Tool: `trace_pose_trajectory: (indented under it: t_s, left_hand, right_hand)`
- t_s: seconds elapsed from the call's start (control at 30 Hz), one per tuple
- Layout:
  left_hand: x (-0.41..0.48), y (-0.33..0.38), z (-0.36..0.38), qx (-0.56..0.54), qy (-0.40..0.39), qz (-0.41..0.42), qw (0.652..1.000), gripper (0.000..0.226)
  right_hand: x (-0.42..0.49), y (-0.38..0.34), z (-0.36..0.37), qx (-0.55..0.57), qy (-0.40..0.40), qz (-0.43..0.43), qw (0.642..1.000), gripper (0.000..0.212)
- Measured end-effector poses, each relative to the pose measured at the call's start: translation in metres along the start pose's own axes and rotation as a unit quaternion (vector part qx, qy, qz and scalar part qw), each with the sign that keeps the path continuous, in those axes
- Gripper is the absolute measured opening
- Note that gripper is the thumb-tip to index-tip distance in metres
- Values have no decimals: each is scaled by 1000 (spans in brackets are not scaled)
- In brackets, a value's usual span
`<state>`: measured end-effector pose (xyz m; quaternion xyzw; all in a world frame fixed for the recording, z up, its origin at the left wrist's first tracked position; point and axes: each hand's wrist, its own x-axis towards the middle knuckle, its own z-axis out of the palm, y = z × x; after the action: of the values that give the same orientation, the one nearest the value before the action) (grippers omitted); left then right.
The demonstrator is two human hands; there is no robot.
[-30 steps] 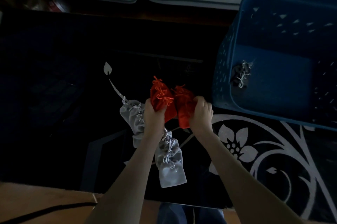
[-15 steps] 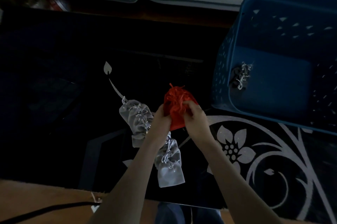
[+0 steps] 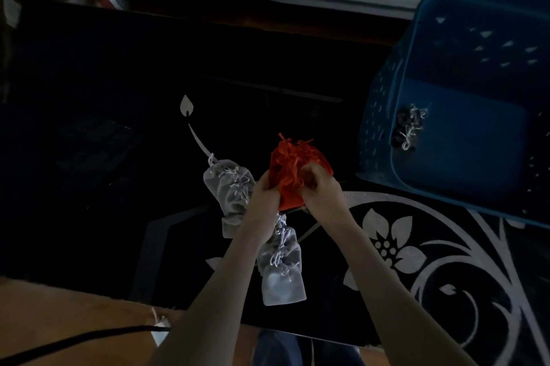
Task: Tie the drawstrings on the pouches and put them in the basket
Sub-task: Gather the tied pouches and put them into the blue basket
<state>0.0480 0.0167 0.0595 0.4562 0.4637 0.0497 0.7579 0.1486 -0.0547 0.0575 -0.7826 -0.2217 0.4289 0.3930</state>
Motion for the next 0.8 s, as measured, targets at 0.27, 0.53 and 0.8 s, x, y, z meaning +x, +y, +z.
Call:
trace_pose_trajectory:
  t_s: [0.27,0.53,0.8]
  left_hand:
    - [-3,0,-1,-46,-56,1,997,51]
    - [13,-9,-7,-40,13,-47,998,31]
    - [22,-11,-3,-17,142,-41,989,17]
  right_hand:
    - [10,-6,-3,8,-31,31,999,11]
    - [15,-4,-11,-11,-20,23,999,22]
    - [36,20,0,-242,78,46,966,68]
